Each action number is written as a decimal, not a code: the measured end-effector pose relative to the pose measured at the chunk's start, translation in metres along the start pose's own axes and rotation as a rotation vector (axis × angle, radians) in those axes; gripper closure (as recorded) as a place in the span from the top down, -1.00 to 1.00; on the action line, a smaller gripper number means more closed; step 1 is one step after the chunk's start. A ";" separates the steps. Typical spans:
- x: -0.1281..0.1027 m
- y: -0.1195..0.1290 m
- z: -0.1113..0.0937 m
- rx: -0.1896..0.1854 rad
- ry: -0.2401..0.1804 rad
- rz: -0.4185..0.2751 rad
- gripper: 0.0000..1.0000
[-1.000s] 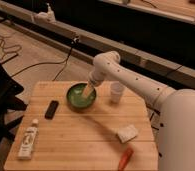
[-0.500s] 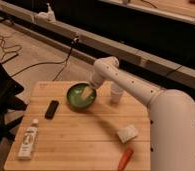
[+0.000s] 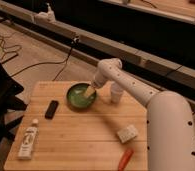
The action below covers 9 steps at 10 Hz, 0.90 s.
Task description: Drag the ceramic bowl in a circle
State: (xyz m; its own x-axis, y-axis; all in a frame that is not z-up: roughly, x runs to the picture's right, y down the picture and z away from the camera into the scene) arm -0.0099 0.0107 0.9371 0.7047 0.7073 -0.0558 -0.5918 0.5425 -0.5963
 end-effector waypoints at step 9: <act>0.012 -0.015 0.038 0.017 0.000 0.030 0.60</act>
State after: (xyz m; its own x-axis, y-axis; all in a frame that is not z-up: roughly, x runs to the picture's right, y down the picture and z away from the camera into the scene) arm -0.0074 0.0287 0.9756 0.6863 0.7236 -0.0737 -0.6196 0.5285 -0.5803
